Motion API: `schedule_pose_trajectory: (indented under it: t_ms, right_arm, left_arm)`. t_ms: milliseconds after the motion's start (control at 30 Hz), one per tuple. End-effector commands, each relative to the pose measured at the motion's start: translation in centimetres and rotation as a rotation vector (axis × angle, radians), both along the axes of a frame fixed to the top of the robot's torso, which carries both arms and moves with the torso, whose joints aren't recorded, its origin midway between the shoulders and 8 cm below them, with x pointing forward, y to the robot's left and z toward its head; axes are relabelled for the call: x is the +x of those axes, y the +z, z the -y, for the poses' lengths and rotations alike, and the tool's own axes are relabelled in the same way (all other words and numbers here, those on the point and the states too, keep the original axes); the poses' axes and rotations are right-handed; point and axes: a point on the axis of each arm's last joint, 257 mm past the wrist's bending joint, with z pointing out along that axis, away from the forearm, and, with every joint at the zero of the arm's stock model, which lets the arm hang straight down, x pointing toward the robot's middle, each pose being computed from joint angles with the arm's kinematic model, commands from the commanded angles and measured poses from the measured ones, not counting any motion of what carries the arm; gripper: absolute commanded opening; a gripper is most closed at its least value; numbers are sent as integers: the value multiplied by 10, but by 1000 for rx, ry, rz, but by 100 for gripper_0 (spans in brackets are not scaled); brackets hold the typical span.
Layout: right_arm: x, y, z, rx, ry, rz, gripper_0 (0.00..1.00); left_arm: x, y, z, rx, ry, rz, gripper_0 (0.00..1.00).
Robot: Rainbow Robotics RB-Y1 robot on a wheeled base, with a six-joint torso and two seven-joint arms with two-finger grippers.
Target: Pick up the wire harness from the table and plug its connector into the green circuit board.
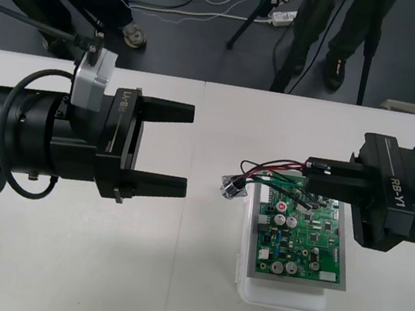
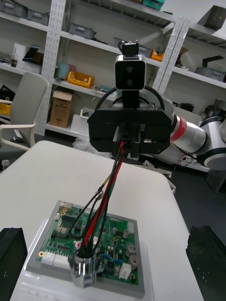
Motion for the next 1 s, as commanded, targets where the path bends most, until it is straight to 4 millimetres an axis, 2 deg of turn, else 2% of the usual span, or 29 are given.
schedule_pose_trajectory:
  t_ms: [33, 300, 500, 1000]
  right_arm:
    - [-1, 11, -19, 48, 19, -29, 0]
    - [5, 9, -29, 41, -3, -10, 0]
    - [2, 6, -37, 50, 14, -23, 0]
    - [-1, 10, -58, 110, 27, -48, 0]
  left_arm:
    - [-2, 22, 27, -63, -14, -32, 100]
    - [1, 24, 46, -74, -34, -21, 100]
    - [4, 28, 58, -90, -54, -31, 100]
    - [6, 19, 65, -72, -57, -90, 100]
